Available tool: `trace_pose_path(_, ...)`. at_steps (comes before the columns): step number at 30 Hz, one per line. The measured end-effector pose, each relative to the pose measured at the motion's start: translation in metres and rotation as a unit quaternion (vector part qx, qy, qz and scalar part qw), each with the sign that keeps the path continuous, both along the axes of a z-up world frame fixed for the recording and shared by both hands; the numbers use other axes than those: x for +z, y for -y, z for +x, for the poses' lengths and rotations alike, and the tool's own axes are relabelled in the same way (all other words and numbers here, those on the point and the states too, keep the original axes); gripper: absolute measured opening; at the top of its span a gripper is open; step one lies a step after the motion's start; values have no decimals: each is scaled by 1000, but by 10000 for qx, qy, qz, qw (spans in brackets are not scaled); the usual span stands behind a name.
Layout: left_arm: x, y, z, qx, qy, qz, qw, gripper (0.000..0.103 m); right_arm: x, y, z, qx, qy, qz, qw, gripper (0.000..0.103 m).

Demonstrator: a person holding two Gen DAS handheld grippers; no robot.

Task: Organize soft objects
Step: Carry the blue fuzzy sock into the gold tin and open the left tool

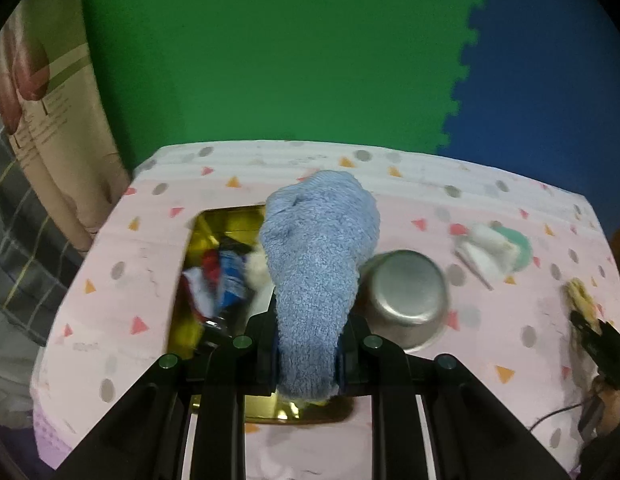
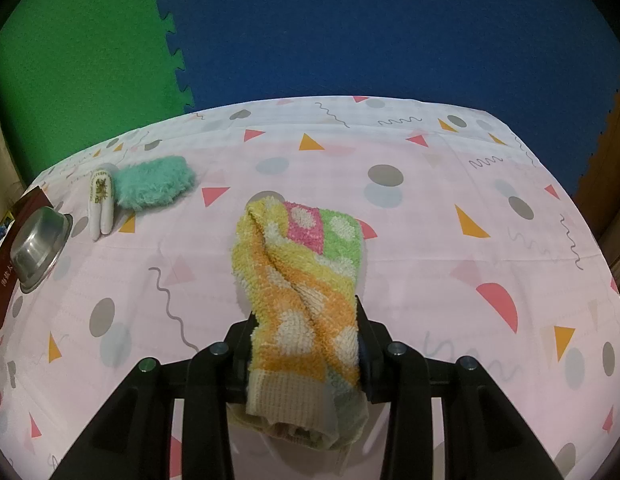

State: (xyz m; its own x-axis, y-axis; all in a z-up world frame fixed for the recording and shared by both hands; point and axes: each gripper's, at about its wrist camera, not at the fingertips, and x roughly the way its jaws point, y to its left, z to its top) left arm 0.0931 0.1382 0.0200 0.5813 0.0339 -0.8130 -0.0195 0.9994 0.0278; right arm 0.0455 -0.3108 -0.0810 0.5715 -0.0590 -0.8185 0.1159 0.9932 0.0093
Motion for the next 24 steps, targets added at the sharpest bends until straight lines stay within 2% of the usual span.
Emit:
trace_pose_path(5, 0, -34, 17, 237, -28, 206, 9995, 18, 0, 0, 0, -2, -2, -5, 10000, 39)
trace_pose_path(10, -14, -53, 35, 376, -196, 249, 9988, 19, 0, 0, 0, -4, -3, -10, 10000, 39)
trace_pose_path(18, -40, -63, 65, 379, -539, -36, 9978, 19, 0, 0, 1, 2, -10, -28, 10000, 39)
trace_pose_path(24, -57, -57, 83, 322, -686, -71, 9971, 21, -1, -1, 1, 8, -18, -53, 10000, 40)
